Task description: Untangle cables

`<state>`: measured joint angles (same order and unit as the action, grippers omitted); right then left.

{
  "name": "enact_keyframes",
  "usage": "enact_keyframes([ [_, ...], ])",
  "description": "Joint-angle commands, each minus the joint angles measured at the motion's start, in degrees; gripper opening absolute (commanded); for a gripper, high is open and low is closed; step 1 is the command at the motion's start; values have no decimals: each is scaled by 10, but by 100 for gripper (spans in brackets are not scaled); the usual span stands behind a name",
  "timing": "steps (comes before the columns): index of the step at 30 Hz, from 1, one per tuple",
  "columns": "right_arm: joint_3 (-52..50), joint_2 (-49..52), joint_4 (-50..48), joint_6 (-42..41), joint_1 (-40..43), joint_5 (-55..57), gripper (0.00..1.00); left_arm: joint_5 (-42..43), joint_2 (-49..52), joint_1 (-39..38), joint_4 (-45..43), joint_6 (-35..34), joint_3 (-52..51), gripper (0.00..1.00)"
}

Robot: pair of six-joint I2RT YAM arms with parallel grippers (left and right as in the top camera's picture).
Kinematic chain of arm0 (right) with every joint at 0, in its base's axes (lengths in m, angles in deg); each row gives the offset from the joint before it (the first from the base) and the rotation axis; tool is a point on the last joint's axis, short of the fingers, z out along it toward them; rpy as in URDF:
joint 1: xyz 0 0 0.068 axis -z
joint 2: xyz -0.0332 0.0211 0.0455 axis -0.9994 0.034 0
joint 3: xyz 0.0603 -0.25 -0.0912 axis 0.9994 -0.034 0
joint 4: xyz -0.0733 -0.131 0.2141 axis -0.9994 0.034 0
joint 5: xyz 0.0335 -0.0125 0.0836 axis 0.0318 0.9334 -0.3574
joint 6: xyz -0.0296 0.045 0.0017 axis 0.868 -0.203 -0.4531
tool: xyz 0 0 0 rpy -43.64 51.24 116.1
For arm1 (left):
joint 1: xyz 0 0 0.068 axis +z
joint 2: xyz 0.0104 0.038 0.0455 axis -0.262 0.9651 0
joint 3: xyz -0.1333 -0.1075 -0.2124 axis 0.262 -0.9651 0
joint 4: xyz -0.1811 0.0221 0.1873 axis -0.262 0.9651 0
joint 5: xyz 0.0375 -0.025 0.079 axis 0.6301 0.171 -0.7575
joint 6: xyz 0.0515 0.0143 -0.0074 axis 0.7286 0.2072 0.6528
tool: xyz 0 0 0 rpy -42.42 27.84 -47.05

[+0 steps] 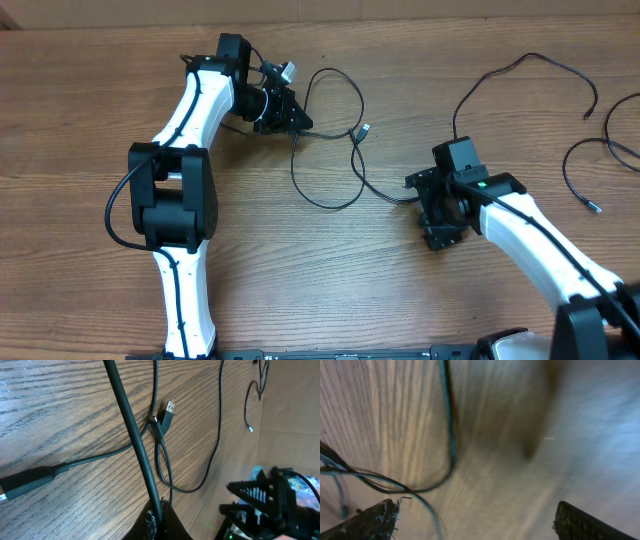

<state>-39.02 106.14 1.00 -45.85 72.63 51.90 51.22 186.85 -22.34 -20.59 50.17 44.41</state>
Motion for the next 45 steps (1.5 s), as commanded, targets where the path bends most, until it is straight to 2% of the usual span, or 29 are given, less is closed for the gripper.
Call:
enact_keyframes([
  [1, -2, 32, -41, -49, 1, -37, 95, -3, -14, -5, -3, 1, 13, 4],
  [9, -2, 54, -73, -96, 1, -32, 91, -29, -14, -5, -7, 1, 13, 4],
  [20, -2, 109, -88, -100, 1, -27, 87, -29, -14, -5, -7, 1, 13, 4],
  [24, -2, 123, -99, -100, 1, -37, 68, -29, -14, -5, -7, 0, 13, 4],
  [27, -2, 124, -105, -100, 1, -37, 44, -29, -14, -5, -6, 0, 13, 4],
  [29, -2, 124, -105, -100, 1, -37, 34, -28, -14, -5, -4, 0, 13, 4],
  [33, -2, 124, -105, -100, 1, -40, 6, -29, -14, -5, -2, 0, 13, 4],
  [38, -2, 123, -114, -83, 1, -44, 4, -28, -14, -5, -2, 0, 13, 4],
  [45, 37, 123, -177, 49, 21, -85, 4, -29, -14, -5, 3, 0, 13, 4],
])
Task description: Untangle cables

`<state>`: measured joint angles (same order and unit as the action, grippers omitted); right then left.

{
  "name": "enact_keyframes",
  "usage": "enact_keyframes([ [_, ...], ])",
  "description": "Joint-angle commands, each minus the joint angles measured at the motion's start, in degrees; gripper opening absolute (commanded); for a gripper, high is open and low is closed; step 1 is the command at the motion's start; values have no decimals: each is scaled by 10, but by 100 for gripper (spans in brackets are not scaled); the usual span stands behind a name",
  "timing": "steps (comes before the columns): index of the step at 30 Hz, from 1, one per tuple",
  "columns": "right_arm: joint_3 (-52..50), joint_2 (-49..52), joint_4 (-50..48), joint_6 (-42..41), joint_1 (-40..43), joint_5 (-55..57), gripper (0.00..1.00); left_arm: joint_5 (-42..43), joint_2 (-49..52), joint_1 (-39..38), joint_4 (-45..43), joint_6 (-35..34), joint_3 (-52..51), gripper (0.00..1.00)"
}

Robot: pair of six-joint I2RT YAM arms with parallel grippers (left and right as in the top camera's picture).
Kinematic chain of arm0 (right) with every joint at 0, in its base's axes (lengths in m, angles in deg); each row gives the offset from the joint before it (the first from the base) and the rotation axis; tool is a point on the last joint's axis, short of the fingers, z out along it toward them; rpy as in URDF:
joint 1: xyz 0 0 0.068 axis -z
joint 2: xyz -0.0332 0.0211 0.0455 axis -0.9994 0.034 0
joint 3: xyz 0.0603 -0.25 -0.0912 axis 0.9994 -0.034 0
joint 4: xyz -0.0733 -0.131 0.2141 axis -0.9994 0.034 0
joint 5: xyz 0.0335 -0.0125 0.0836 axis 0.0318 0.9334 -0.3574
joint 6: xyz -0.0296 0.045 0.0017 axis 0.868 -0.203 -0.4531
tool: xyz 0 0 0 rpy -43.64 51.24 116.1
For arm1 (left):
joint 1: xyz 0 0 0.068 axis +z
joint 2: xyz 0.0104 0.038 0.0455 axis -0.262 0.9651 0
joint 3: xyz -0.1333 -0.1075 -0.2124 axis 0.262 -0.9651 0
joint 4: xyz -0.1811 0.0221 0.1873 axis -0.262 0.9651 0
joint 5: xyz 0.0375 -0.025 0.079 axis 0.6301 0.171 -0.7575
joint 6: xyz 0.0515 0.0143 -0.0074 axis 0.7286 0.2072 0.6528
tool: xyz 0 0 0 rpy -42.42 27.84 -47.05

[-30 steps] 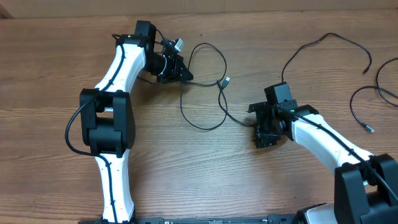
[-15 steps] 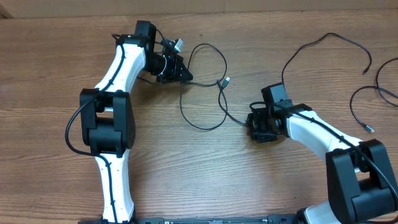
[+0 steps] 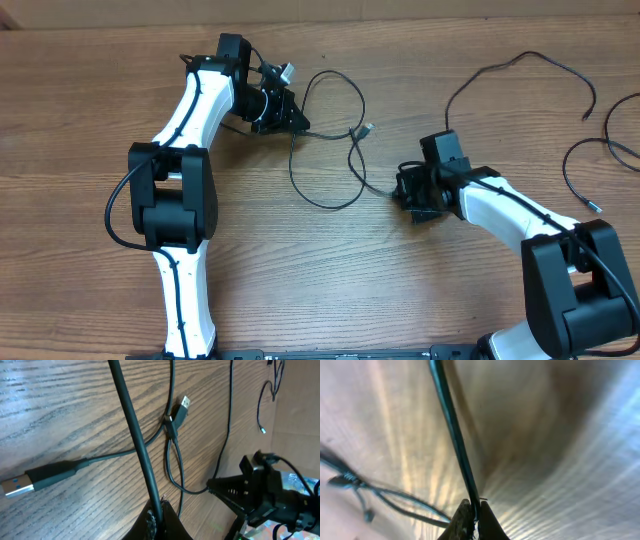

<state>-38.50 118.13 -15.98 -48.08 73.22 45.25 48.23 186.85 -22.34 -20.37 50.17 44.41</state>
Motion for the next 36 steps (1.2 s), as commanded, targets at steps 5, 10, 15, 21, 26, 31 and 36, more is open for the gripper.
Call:
enact_keyframes([
  [5, 105, 3, 28, 171, 41, -17, 4, 1, -14, -5, 7, 0, 13, 4],
  [10, 194, 3, 98, 269, 76, 5, 4, 1, -14, -5, 13, 0, 13, 4],
  [15, 291, 3, 178, 356, 120, 37, 4, 1, -14, -5, 12, -4, 13, 4],
  [21, 383, 3, 235, 427, 171, 55, 4, 1, -14, -5, 12, -5, 13, 4],
  [26, 441, 3, 246, 456, 208, 63, 4, 1, -14, -5, 11, -22, 13, 4],
  [31, 489, 3, 241, 477, 241, 106, 4, 1, -14, -5, 11, -35, 13, 4],
  [36, 518, 3, 216, 534, 269, 177, 4, 1, -14, -5, 11, -42, 13, 4],
])
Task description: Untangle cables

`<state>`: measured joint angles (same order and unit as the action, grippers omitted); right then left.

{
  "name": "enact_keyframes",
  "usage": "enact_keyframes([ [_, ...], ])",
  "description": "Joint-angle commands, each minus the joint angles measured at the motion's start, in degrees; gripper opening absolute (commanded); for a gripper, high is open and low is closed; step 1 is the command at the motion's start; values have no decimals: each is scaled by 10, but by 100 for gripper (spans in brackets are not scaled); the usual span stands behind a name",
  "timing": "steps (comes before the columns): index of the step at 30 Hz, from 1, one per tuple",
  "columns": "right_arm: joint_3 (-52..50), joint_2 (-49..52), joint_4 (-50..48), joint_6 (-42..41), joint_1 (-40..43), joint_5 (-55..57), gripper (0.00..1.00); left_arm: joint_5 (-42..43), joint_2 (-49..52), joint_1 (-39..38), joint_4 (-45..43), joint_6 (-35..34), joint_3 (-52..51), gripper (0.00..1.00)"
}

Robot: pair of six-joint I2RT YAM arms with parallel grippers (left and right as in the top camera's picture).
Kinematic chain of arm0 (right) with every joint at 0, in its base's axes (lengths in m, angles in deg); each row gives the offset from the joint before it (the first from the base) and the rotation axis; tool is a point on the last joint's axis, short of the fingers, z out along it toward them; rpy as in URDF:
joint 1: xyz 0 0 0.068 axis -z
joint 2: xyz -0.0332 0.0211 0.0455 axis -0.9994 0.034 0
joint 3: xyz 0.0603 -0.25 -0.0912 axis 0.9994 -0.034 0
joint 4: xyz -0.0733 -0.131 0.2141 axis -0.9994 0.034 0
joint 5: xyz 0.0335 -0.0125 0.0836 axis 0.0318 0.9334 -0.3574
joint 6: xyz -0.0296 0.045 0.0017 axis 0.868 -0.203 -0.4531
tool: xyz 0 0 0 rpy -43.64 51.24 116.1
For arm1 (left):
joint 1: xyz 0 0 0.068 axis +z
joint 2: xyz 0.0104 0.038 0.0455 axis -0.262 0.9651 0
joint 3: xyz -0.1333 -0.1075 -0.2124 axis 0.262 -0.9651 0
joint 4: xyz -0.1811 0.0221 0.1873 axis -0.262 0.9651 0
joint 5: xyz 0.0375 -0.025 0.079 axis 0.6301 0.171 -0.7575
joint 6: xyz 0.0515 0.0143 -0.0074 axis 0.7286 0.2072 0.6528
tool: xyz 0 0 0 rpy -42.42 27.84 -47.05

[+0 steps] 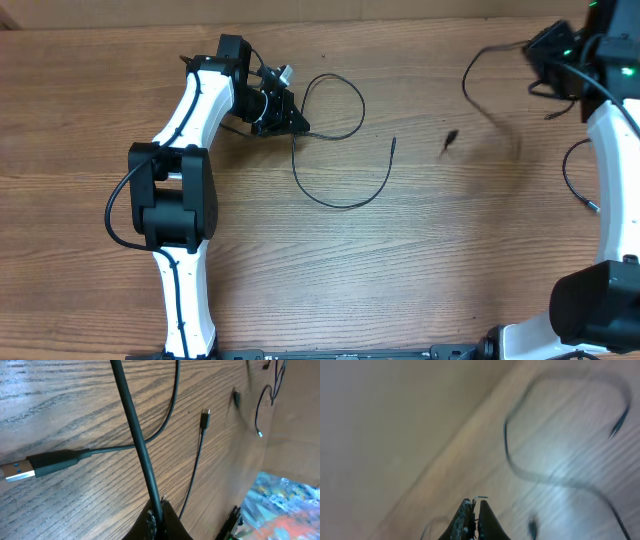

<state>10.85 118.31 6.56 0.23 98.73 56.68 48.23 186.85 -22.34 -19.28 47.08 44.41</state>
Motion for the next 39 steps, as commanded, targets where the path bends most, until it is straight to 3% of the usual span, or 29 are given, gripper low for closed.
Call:
enact_keyframes([
  [1, 25, 2, -15, 63, 18, 79, 4, 0, -14, -5, 0, -18, 13, 4],
  [8, 25, 10, 8, 146, 42, 118, 4, -2, -14, -5, 0, -36, 13, 5],
  [12, 24, 15, 82, 137, 39, 106, 4, -3, -14, -5, -1, -40, 13, 5],
  [15, 24, 21, 150, 93, 34, 92, 10, -3, -14, -5, 0, -40, 13, 5],
  [17, 24, 27, 194, 68, 32, 82, 25, -3, -14, -5, 0, -41, 13, 5],
  [20, 24, 33, 250, 47, 32, 55, 65, -3, -14, -6, 0, -46, 13, 5],
  [23, 24, 35, 299, 14, 31, 40, 81, -3, -14, -8, 0, -45, 13, 5],
  [28, 16, 35, 374, -54, 32, 45, 90, -3, -14, -8, 0, -40, 13, 4],
  [33, -60, 35, 392, -89, 27, 46, 91, -3, -14, -8, 0, -16, 13, 4],
  [39, -271, 0, 257, -96, -12, 19, 89, -3, -14, -8, 5, 16, 13, 4],
])
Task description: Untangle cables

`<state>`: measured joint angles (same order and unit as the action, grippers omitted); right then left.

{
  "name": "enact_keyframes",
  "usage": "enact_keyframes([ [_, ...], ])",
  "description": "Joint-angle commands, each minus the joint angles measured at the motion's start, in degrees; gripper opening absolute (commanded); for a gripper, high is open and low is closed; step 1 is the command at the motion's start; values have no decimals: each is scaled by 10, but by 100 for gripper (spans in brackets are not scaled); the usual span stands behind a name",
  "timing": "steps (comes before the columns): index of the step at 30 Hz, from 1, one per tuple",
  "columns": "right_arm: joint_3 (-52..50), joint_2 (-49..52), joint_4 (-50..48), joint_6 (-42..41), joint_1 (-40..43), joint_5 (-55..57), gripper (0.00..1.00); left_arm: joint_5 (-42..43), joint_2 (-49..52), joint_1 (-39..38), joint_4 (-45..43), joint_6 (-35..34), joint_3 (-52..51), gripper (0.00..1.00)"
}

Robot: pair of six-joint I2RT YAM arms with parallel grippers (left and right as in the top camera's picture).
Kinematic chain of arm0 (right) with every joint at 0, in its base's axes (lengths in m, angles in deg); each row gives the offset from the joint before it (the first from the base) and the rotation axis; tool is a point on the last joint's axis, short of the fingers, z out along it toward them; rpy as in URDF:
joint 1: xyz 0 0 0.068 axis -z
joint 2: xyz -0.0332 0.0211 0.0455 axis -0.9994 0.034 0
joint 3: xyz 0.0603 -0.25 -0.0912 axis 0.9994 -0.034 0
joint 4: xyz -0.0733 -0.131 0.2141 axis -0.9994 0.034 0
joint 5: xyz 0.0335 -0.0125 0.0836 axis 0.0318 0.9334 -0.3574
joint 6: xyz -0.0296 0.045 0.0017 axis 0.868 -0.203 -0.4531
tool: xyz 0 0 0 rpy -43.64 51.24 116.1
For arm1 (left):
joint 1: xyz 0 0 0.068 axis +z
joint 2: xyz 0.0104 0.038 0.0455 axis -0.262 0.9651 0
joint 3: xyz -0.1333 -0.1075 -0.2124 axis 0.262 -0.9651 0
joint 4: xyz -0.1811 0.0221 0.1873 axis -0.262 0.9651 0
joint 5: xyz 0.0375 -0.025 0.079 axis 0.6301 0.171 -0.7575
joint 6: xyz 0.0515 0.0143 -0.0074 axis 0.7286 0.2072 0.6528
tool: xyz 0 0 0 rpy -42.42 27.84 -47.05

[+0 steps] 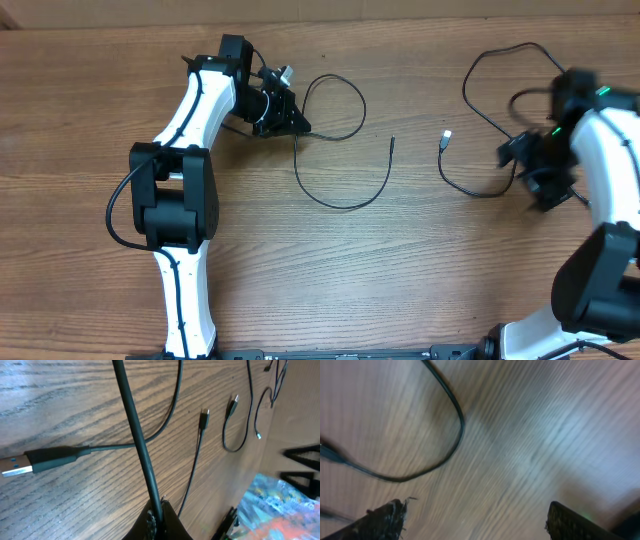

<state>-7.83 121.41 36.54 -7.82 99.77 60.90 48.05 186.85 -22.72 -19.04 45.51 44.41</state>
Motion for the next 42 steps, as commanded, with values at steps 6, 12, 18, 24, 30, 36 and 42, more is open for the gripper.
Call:
enact_keyframes([
  [6, -231, -50, -203, -75, -33, -47, 91, -2, -14, -4, 4, 35, 13, 4],
  [12, -261, -50, -244, -112, -33, -14, 91, -18, -14, -4, 7, 35, 13, 4],
  [18, -261, -50, -283, -112, -33, -19, 93, -26, -14, -4, 10, 35, 13, 4],
  [24, -261, -50, -324, -112, -33, -59, 96, -30, -14, -4, 14, 35, 13, 4],
  [30, -261, -50, -365, -116, -30, -63, 100, -30, -14, -4, 15, 35, 13, 4],
  [36, -261, -50, -363, -122, 2, -34, 100, -31, -14, -4, 15, 35, 13, 4],
  [42, -261, -50, -347, -122, 44, -18, 93, -32, -14, -4, 14, 35, 13, 4],
])
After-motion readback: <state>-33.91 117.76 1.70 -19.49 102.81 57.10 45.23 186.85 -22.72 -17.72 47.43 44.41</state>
